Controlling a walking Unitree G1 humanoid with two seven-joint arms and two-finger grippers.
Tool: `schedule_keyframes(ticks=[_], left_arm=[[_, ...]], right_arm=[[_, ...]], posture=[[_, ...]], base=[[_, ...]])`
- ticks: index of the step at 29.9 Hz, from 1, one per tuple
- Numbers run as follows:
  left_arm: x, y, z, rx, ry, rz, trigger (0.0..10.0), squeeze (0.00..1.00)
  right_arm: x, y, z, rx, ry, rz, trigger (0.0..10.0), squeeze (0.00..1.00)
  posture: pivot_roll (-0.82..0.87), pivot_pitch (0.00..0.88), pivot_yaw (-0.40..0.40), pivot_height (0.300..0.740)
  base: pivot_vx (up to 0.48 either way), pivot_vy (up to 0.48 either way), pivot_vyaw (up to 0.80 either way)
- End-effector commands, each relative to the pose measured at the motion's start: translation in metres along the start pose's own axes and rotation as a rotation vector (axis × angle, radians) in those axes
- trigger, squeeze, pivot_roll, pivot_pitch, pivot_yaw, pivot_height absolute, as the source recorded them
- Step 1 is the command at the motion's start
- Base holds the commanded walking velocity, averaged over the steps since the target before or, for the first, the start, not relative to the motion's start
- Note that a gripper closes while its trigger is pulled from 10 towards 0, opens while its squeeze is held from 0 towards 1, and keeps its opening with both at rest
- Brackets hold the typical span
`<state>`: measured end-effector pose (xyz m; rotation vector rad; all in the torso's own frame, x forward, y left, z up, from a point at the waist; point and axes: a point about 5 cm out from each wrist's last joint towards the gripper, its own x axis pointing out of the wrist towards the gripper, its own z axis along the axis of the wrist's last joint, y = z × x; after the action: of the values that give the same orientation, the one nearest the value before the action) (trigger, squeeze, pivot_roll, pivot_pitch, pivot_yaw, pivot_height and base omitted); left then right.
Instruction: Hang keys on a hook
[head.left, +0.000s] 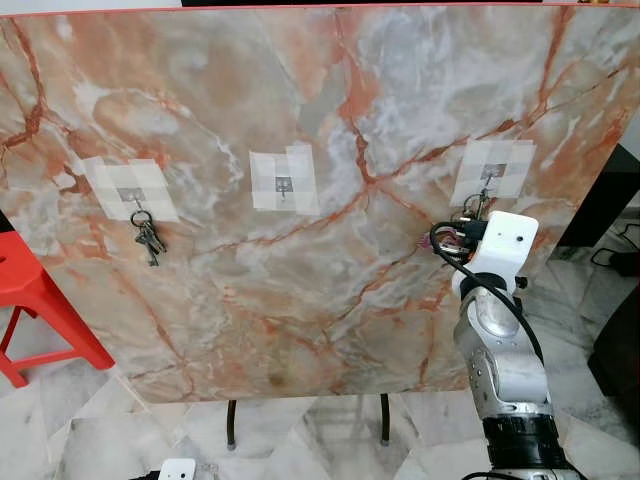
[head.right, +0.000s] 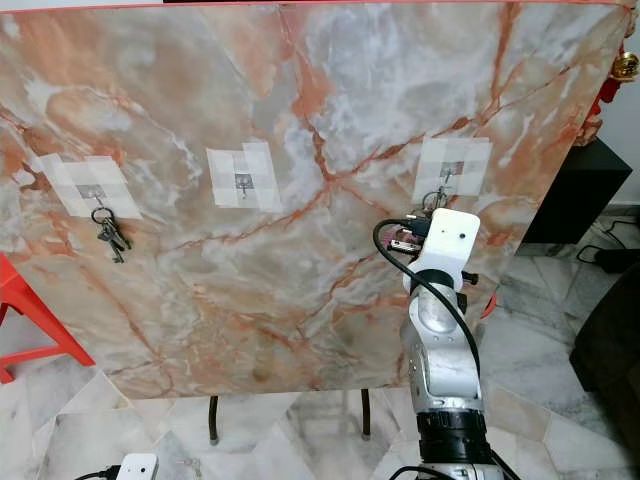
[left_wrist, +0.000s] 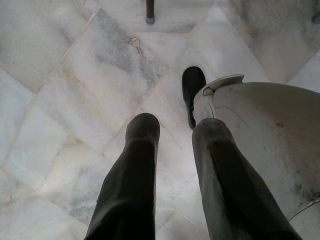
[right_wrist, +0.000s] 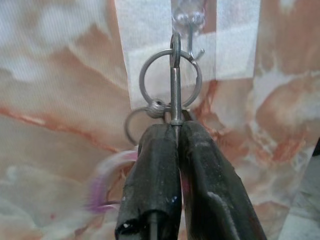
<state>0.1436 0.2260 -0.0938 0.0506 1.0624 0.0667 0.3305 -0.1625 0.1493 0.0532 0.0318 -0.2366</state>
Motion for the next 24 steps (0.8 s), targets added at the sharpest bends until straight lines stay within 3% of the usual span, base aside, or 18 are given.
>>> schedule_keyframes(ticks=[1,24], left_arm=[[-0.0005,0.0026,-0.0017,0.004,0.009,0.001,10.0,0.0],[-0.0008,0.0031,-0.0024,0.004,0.01,0.001,10.0,0.0]], right_arm=[[0.0038,-0.0011,0.006,0.015,-0.024,-0.002,10.0,0.0],[0.0067,-0.0038,0.0127,0.032,-0.077,-0.033,10.0,0.0]], posture=[[-0.02,0.0,-0.01,0.74],[-0.01,0.0,-0.011,0.74]], base=[[0.0,0.0,0.0],[0.0,0.0,0.0]])
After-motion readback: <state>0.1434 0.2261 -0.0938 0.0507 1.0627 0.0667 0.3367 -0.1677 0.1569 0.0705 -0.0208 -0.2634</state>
